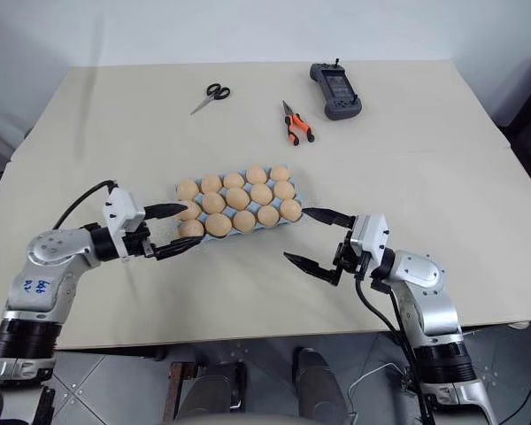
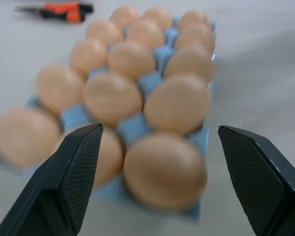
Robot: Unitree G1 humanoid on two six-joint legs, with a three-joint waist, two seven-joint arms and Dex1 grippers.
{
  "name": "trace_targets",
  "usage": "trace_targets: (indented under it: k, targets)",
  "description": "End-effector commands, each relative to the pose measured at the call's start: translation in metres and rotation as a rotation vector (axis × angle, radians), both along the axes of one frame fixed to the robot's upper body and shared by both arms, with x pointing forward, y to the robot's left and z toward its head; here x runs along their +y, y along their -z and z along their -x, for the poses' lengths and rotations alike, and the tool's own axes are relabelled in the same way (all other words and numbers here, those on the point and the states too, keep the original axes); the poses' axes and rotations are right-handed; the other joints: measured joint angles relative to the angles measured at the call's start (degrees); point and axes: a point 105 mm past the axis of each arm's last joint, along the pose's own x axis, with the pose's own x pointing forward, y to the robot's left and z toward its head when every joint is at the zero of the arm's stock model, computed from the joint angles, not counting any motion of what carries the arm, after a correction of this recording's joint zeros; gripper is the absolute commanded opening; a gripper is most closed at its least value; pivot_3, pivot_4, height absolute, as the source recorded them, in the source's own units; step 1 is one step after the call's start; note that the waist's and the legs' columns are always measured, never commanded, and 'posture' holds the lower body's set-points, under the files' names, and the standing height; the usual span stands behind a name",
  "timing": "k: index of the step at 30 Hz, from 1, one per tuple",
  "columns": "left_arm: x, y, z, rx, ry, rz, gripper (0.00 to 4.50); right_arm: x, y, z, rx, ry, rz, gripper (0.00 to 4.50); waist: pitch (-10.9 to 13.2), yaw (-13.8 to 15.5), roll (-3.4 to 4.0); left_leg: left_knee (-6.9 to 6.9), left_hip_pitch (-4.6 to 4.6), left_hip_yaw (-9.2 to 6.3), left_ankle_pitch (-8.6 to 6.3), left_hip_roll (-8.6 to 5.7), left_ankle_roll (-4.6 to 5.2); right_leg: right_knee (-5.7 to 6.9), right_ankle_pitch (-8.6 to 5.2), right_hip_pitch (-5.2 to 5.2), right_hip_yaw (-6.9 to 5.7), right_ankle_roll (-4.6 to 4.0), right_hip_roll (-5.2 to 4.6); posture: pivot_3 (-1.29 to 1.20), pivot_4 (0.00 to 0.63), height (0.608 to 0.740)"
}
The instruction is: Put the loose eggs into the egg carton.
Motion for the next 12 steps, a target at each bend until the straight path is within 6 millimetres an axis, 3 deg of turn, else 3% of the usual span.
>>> trace_targets:
  k: [1,6,12]
  targets:
    - [0.017,-0.020,0.014,-0.102,-0.007,-0.018,3.99,-0.009,-0.008,0.002,-0.029,0.006,0.001,4.50,0.0,0.0,0.00,0.00,-0.02,0.00,0.00,0.00,0.00,-0.02,0.00,0.00,0.00,0.00,-0.01,0.00,0.150,0.740]
    - [0.035,-0.016,0.029,-0.126,-0.017,-0.063,3.99,-0.025,-0.005,0.004,-0.005,0.028,0.043,4.50,0.0,0.2,0.00,-0.06,-0.02,0.01,-0.01,0.00,0.00,-0.14,-0.01,0.01,-0.01,-0.02,-0.11,0.00,0.150,0.740]
    - [0.039,-0.016,0.021,-0.162,-0.072,-0.046,3.99,-0.035,-0.002,-0.001,0.004,0.068,0.051,4.50,0.0,0.2,0.00,-0.05,0.00,0.00,0.00,0.00,0.01,-0.14,-0.02,0.04,-0.02,-0.04,-0.13,0.00,0.150,0.740]
